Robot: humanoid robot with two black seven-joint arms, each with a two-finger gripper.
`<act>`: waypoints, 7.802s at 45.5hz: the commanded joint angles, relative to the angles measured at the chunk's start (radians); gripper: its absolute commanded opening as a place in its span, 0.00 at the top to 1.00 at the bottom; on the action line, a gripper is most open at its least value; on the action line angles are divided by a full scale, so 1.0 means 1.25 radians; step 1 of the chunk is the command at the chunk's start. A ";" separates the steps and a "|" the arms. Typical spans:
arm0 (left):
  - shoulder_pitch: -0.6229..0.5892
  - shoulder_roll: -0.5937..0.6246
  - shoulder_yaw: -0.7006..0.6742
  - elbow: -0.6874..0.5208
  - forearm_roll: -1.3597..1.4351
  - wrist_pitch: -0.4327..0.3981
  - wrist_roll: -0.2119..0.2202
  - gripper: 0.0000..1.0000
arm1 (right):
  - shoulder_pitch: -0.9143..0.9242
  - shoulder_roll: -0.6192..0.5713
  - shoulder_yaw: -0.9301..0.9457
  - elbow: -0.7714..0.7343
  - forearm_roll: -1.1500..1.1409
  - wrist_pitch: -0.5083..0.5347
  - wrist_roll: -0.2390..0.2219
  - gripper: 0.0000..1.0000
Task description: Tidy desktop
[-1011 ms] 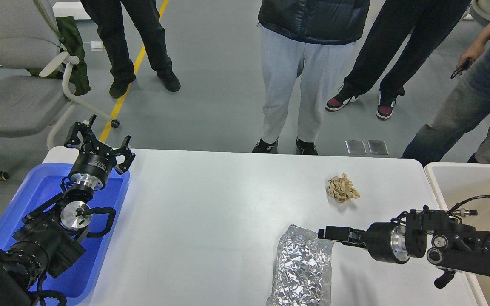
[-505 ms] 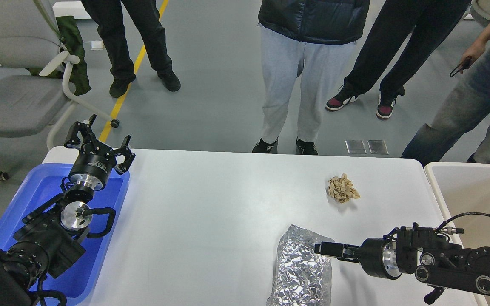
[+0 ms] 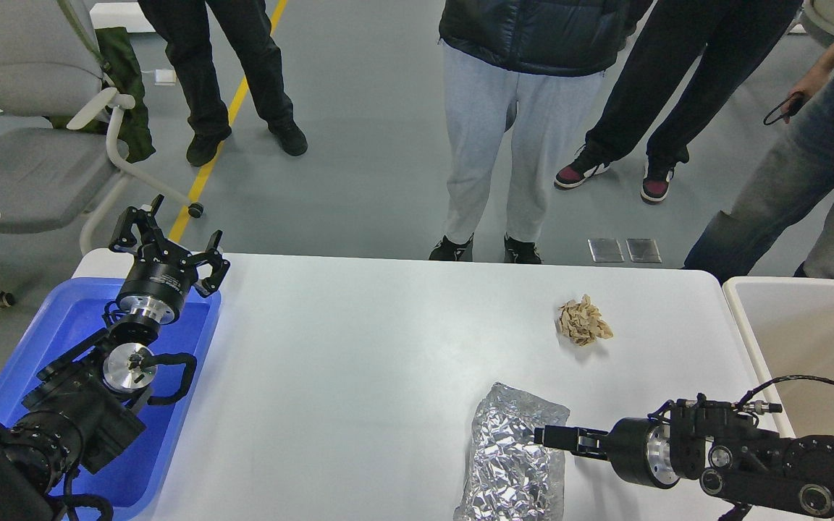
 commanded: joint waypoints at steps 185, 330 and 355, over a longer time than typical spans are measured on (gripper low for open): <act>0.000 -0.001 -0.001 0.001 0.000 0.000 0.000 0.00 | 0.105 -0.171 -0.264 -0.681 0.014 0.002 0.183 1.00; 0.000 -0.001 0.000 -0.001 0.000 0.002 0.000 0.00 | -0.033 0.019 0.529 -0.398 1.043 0.275 0.125 0.00; 0.000 -0.001 0.000 -0.001 0.000 0.001 0.000 0.00 | -0.075 0.237 0.720 -0.500 1.038 0.264 0.128 0.00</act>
